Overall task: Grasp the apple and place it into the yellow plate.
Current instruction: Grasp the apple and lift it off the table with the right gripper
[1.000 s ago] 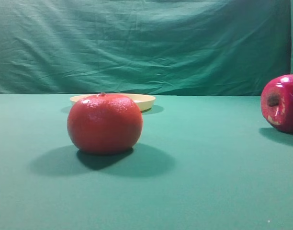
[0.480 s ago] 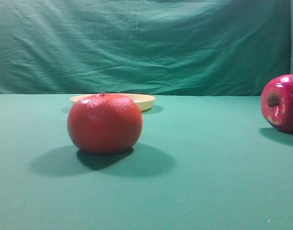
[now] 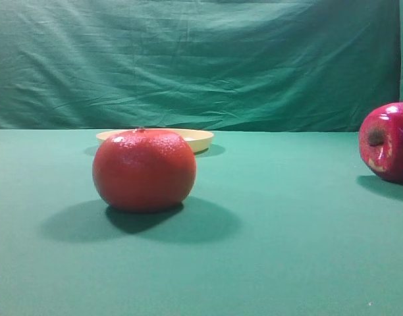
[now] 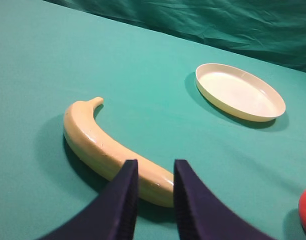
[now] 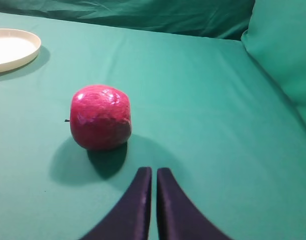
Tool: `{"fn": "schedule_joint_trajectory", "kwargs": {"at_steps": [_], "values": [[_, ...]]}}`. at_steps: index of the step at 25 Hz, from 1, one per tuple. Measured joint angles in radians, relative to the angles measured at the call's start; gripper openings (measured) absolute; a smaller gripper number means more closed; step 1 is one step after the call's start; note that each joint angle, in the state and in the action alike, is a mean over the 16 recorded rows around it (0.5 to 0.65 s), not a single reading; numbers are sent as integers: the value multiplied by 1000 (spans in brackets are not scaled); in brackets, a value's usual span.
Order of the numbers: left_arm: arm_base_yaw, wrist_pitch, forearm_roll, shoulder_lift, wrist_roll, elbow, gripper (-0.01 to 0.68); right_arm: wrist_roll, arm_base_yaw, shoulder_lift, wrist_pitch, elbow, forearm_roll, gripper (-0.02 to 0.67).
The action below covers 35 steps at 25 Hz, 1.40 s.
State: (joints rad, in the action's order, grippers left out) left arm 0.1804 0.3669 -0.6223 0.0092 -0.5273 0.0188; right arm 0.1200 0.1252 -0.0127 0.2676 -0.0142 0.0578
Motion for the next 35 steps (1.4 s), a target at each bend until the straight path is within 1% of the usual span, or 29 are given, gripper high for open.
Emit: {"fn": "schedule_joint_trajectory", "kwargs": {"at_steps": [7, 15, 22, 35], "values": [[0, 0, 0, 0, 0, 0, 157, 26, 0, 49, 3, 107, -77, 0], [0, 0, 0, 0, 0, 0, 157, -42, 0, 256, 203, 332, -114, 0], [0, 0, 0, 0, 0, 0, 157, -145, 0, 529, 369, 514, -163, 0], [0, 0, 0, 0, 0, 0, 157, -389, 6, 976, 566, 766, -360, 0]]}}
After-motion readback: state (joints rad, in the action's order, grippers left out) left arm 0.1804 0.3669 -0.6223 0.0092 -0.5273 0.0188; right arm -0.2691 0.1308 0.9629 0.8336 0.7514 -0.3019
